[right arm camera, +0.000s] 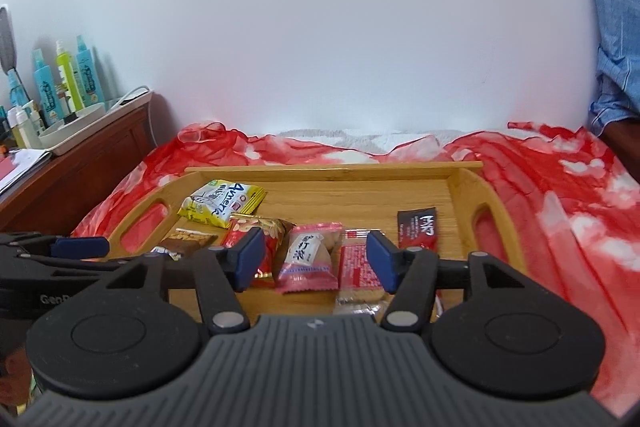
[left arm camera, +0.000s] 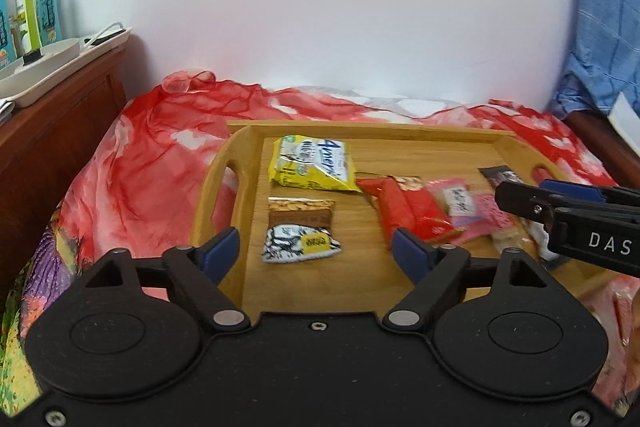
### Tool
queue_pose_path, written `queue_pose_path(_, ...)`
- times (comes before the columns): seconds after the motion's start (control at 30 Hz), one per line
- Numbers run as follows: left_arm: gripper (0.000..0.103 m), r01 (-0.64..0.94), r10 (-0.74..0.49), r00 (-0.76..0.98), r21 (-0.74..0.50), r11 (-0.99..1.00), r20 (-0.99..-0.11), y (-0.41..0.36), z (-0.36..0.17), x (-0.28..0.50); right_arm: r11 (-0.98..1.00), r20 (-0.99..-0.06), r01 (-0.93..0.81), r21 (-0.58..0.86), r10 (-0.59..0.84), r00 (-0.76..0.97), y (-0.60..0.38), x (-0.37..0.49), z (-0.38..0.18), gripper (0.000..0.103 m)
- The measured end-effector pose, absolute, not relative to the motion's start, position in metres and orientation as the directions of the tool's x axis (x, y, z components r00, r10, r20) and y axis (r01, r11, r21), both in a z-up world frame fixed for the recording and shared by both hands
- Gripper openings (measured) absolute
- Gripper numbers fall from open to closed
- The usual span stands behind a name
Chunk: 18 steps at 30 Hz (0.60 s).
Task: Organize snacks
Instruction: 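Grasp the green Peas Wasabi bag with the left tool while the right tool grasps the clear biscuit stick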
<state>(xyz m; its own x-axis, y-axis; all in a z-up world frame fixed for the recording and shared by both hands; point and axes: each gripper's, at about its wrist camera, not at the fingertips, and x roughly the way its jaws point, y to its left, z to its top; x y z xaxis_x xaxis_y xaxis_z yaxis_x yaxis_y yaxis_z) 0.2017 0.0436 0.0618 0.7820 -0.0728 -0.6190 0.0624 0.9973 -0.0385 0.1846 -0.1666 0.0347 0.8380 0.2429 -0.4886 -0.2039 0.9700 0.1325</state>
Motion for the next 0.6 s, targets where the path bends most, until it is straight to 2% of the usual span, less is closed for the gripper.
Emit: queue_pose_path(0.6, 0.1, 0.112, -0.113, 0.786, -0.039, 0.993, -0.608, 0.015, 0.062, 0.125, 0.97, -0.453, -0.236, 0.056, 0.235, 0.86, -0.188, 0.112, 0.045, 0.086)
